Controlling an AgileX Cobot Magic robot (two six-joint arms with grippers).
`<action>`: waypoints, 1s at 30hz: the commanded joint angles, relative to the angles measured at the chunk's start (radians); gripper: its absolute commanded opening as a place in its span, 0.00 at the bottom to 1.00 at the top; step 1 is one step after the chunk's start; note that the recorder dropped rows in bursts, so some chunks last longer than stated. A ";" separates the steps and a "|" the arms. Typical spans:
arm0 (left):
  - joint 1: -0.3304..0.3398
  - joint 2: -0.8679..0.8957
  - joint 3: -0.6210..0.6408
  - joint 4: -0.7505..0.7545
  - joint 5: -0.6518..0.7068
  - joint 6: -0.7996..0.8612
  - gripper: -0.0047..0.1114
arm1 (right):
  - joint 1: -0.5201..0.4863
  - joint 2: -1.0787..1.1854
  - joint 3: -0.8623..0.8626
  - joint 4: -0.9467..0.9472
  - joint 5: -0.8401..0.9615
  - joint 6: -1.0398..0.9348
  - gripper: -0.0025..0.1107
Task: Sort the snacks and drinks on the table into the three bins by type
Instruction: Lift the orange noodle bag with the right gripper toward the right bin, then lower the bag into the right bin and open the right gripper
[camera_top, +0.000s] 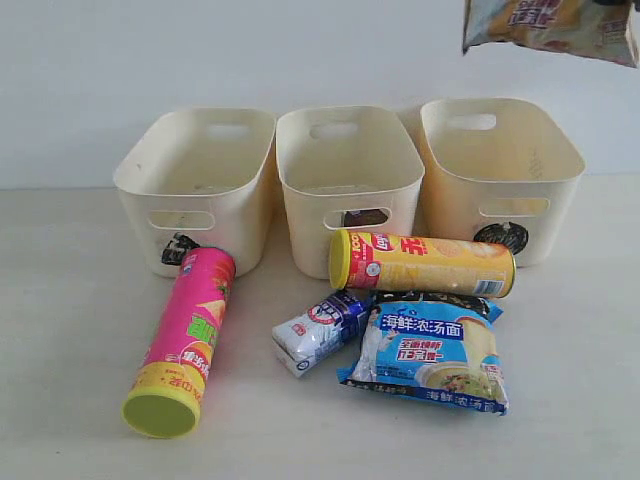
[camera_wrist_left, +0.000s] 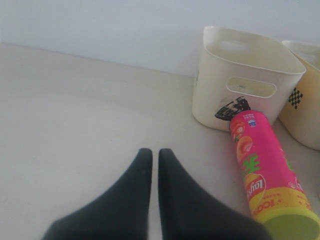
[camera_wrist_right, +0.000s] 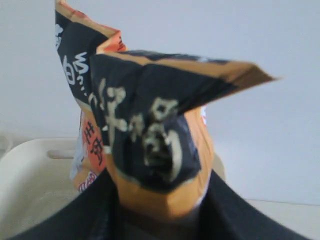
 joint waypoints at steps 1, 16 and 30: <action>-0.004 -0.004 0.004 0.006 -0.009 -0.008 0.08 | -0.022 0.105 -0.009 0.002 -0.175 0.009 0.02; -0.004 -0.004 0.004 0.006 -0.009 -0.008 0.08 | -0.020 0.484 -0.130 -0.002 -0.339 0.072 0.02; -0.004 -0.004 0.004 0.006 -0.009 -0.008 0.08 | -0.020 0.520 -0.161 0.000 -0.279 0.070 0.79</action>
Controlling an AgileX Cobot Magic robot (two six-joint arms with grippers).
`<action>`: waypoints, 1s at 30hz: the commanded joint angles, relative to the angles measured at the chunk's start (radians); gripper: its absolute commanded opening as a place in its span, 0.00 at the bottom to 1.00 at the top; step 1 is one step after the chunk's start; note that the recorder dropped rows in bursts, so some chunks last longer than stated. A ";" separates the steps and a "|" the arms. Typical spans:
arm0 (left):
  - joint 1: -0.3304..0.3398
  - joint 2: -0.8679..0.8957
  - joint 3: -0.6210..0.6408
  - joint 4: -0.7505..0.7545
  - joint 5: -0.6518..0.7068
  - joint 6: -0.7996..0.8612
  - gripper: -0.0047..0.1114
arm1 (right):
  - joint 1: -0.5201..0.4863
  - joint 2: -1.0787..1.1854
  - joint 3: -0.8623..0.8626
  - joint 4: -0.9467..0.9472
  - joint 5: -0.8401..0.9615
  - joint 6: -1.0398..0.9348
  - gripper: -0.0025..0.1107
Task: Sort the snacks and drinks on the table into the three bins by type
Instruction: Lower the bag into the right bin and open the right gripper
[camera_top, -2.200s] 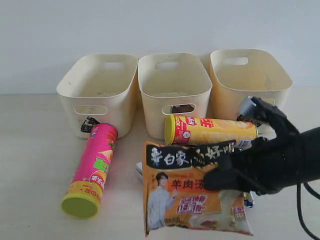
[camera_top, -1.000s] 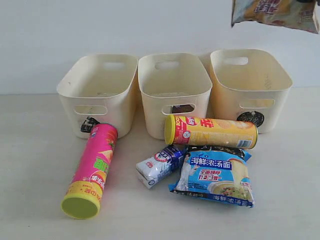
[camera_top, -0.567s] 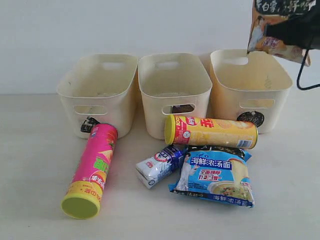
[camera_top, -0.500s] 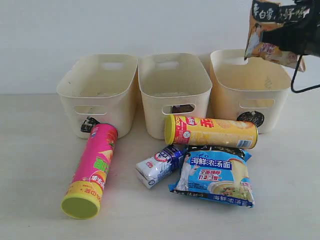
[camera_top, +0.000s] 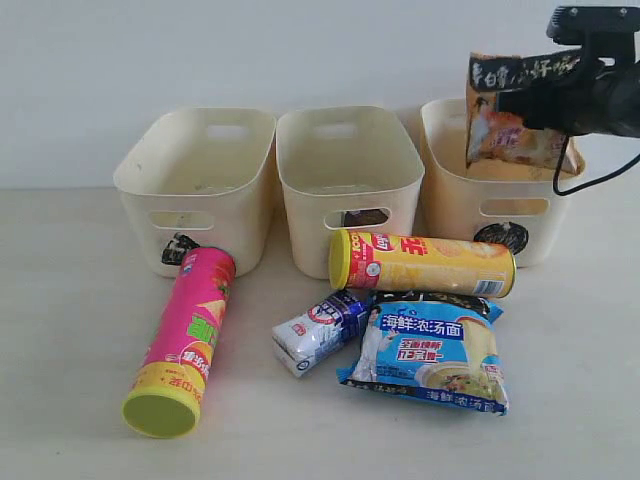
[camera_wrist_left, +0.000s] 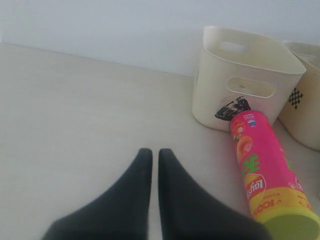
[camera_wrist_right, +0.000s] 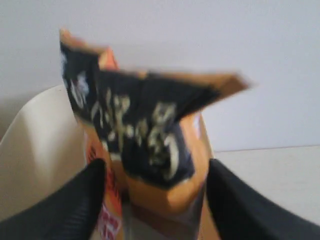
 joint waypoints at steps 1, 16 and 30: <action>-0.004 -0.004 0.004 0.006 -0.009 -0.008 0.08 | -0.002 -0.028 -0.012 -0.002 -0.008 0.001 0.82; -0.004 -0.004 0.004 0.006 -0.009 -0.008 0.08 | -0.004 -0.304 -0.012 -0.002 0.336 -0.045 0.03; -0.004 -0.004 0.004 0.006 -0.009 -0.008 0.08 | -0.004 -0.362 0.041 0.019 1.081 -0.017 0.03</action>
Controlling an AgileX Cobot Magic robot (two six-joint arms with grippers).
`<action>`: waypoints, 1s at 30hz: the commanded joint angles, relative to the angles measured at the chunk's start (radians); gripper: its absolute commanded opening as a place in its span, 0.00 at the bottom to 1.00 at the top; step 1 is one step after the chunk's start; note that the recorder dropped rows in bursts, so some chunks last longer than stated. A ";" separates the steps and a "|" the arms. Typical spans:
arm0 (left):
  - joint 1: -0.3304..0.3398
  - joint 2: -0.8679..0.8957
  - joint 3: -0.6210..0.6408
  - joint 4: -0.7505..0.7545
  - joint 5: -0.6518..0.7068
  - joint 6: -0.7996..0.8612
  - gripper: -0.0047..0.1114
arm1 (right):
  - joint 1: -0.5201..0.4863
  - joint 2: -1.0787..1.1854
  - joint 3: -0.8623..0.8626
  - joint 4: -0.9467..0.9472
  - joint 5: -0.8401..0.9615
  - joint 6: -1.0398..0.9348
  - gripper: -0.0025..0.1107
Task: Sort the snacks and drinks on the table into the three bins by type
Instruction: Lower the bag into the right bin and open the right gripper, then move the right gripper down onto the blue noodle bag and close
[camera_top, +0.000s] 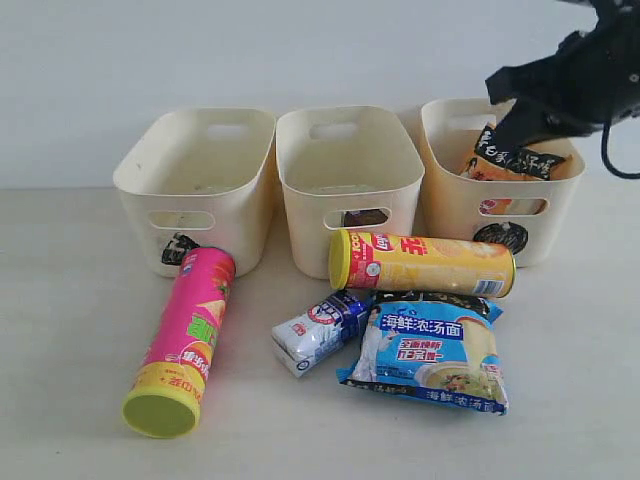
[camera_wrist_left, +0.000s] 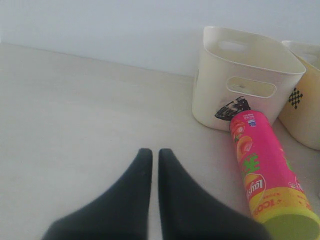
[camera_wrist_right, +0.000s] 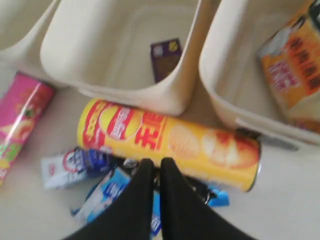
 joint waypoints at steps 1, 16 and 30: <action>-0.004 -0.004 0.004 0.006 -0.009 -0.008 0.08 | -0.004 -0.031 0.063 0.017 0.074 0.005 0.03; -0.004 -0.004 0.004 0.006 -0.009 -0.008 0.08 | -0.004 -0.136 0.549 0.167 -0.180 0.009 0.03; -0.004 -0.004 0.004 0.006 -0.009 -0.008 0.08 | -0.335 0.009 0.654 0.655 0.131 -0.361 0.03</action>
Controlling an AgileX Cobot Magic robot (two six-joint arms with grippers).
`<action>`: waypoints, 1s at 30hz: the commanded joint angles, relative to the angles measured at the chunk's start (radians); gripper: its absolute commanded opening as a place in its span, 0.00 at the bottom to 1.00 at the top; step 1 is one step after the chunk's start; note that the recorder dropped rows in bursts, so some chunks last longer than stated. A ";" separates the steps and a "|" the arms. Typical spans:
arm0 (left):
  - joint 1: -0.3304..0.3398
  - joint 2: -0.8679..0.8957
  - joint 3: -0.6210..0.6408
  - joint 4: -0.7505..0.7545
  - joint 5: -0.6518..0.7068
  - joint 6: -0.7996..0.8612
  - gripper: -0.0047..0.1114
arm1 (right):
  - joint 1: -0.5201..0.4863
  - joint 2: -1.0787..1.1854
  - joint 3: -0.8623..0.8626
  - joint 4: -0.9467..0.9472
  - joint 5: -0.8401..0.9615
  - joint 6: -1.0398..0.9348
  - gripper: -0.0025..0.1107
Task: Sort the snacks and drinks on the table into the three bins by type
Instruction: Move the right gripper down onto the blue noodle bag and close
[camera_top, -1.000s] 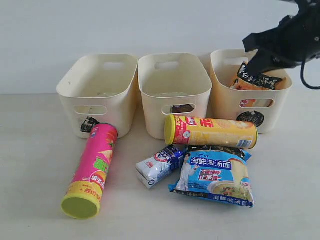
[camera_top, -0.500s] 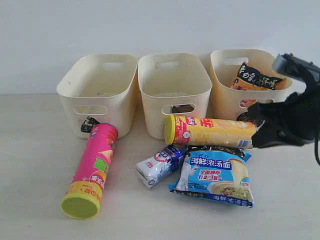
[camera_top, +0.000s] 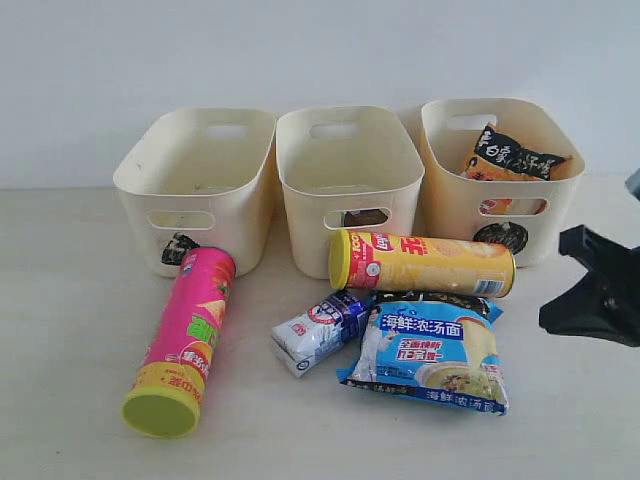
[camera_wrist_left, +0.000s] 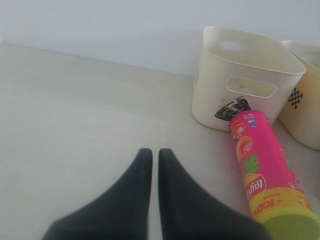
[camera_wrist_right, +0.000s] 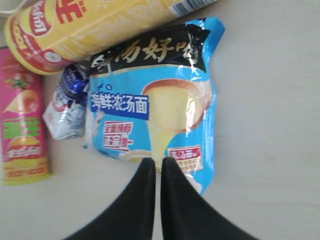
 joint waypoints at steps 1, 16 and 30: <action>-0.004 -0.004 0.004 0.006 -0.009 -0.008 0.08 | -0.095 0.113 0.009 0.135 0.190 -0.140 0.03; -0.004 -0.004 0.004 0.006 -0.009 -0.008 0.08 | -0.043 0.262 0.009 0.164 0.057 -0.133 0.78; -0.004 -0.004 0.004 0.006 -0.009 -0.008 0.08 | 0.128 0.414 0.009 0.322 -0.065 -0.182 0.78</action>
